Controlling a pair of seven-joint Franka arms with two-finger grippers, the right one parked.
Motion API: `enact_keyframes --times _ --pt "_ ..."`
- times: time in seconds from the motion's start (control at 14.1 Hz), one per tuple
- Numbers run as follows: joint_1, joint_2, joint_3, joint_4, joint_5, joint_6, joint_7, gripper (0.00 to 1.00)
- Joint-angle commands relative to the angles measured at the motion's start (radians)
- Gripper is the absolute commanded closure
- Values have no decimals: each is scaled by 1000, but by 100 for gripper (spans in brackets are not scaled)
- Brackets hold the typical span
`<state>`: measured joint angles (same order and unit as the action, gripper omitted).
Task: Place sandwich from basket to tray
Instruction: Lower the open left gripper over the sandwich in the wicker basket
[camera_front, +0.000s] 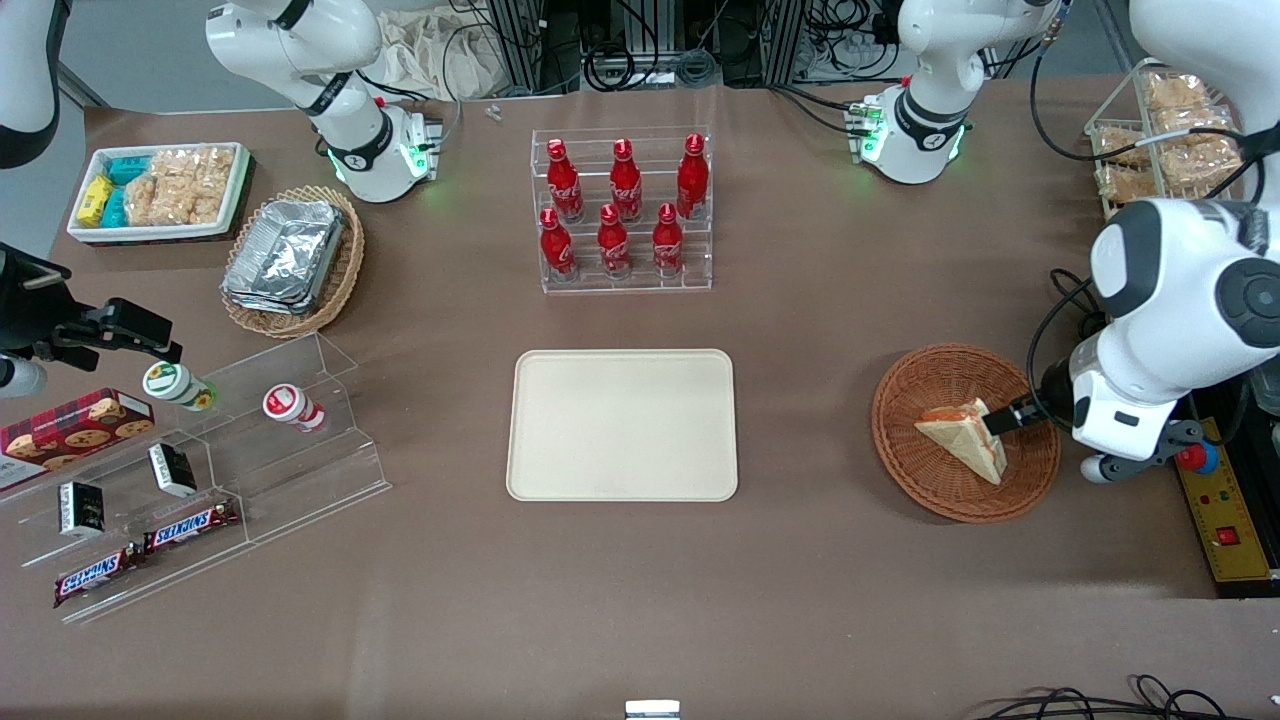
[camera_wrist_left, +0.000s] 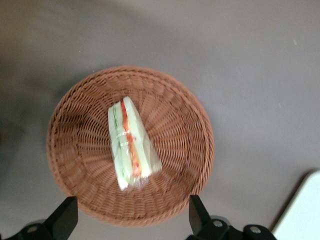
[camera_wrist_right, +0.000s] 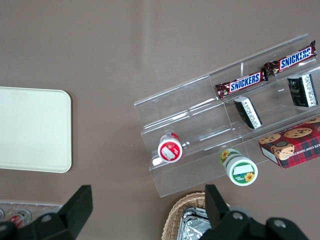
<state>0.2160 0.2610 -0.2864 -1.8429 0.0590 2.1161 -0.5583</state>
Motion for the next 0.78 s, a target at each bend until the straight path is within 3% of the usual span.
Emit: enact_keyframes --times 0.0,0.28,0.71 --pt "-1 58 0 -33 19 91 -188 0" --pt "-3 115 0 -38 50 128 -353 0" --pt "-3 133 12 -85 62 177 -370 0"
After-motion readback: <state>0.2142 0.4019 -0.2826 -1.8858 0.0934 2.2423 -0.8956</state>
